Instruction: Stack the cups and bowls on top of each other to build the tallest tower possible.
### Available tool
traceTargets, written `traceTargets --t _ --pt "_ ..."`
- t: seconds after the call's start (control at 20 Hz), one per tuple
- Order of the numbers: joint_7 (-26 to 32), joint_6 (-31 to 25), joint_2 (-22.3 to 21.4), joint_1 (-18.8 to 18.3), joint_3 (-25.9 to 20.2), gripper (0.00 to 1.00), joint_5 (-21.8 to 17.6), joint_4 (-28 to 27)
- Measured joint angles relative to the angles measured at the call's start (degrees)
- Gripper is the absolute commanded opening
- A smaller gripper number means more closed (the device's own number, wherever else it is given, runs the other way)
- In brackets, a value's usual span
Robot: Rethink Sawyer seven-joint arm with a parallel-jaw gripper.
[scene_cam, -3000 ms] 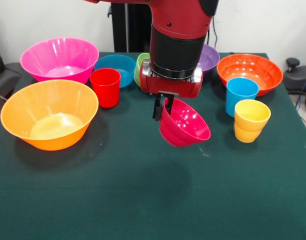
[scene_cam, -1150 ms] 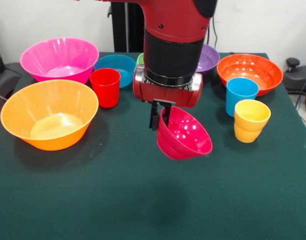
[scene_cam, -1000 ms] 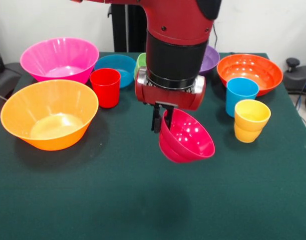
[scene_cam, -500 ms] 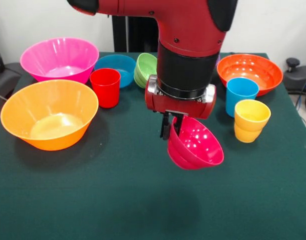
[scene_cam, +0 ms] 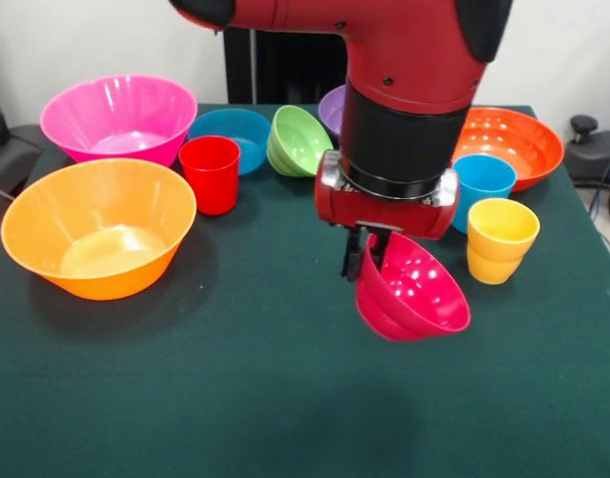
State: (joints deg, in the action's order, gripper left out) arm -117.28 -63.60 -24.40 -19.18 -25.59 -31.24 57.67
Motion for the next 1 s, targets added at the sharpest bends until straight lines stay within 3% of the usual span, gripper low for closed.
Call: traceTargets --t 0.65,1.0 --pt "0.0 -7.5 0.3 4.6 0.0 0.00 0.3 -5.3" --pt "0.0 -8.3 1.1 5.1 0.0 0.00 0.5 -7.3"
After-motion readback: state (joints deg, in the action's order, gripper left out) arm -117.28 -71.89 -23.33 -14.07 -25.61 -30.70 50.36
